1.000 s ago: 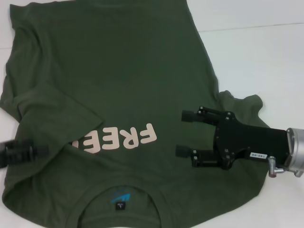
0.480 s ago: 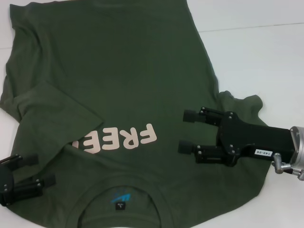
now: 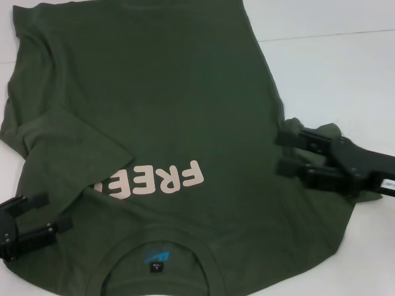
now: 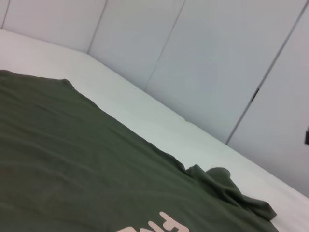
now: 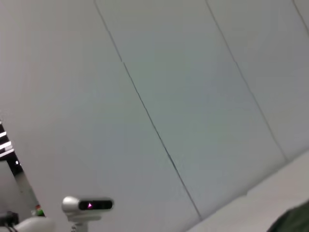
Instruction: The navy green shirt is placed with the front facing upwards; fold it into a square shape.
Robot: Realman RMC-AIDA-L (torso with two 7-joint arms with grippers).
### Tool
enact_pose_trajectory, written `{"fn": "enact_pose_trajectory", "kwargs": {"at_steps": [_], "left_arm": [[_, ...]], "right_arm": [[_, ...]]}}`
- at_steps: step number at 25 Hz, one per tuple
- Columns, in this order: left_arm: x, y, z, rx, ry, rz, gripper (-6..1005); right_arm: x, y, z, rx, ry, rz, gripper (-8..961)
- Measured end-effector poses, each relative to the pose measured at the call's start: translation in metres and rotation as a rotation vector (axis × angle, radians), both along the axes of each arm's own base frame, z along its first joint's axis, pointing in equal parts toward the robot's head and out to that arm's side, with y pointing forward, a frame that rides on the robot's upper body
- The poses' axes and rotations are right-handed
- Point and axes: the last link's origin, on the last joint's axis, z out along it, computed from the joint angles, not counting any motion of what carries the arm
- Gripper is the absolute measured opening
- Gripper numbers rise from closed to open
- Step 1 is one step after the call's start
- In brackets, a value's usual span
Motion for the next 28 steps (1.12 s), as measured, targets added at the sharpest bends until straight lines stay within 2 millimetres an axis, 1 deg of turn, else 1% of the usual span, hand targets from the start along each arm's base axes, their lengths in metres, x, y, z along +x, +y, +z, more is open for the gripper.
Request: {"fn": "enact_pose_trajectory", "kwargs": {"at_steps": [3, 6, 7, 8, 10, 11, 13, 16, 18, 19, 21, 25, 28], "left_arm": [[0.0, 0.001, 0.001, 0.01, -0.005, 0.003, 915], [0.0, 0.002, 0.003, 0.026, -0.014, 0.006, 915], [0.001, 0.003, 0.004, 0.036, -0.019, 0.006, 915], [0.001, 0.003, 0.005, 0.043, -0.023, 0.005, 915], [0.002, 0.004, 0.006, 0.055, -0.03, 0.004, 915], [0.002, 0.004, 0.007, 0.062, -0.034, 0.005, 915], [0.002, 0.004, 0.006, 0.068, -0.037, 0.009, 915], [0.001, 0.004, 0.006, 0.072, -0.037, 0.011, 914], [0.002, 0.004, 0.005, 0.073, -0.037, 0.011, 914], [0.002, 0.004, 0.005, 0.073, -0.038, 0.01, 914], [0.002, 0.004, 0.005, 0.076, -0.038, 0.009, 914], [0.003, 0.003, 0.003, 0.081, -0.045, 0.01, 914], [0.003, 0.003, 0.002, 0.08, -0.048, 0.009, 913]], "right_arm": [[0.008, -0.006, 0.017, -0.042, 0.021, -0.053, 882], [0.018, -0.005, 0.033, -0.089, -0.019, -0.145, 882], [0.025, 0.0, 0.042, -0.127, -0.084, -0.235, 883], [0.03, 0.003, 0.047, -0.148, -0.131, -0.301, 883], [0.04, 0.008, 0.057, -0.171, -0.225, -0.417, 884], [0.042, 0.01, 0.062, -0.173, -0.266, -0.445, 885], [0.046, 0.011, 0.073, -0.173, -0.355, -0.476, 875], [0.047, 0.009, 0.091, -0.167, -0.455, -0.461, 860], [0.049, 0.008, 0.103, -0.175, -0.516, -0.471, 821], [0.051, 0.008, 0.108, -0.19, -0.533, -0.494, 801], [0.056, 0.01, 0.118, -0.218, -0.562, -0.573, 801], [0.063, 0.017, 0.126, -0.237, -0.57, -0.7, 801], [0.069, 0.023, 0.125, -0.245, -0.588, -0.793, 801]]}}
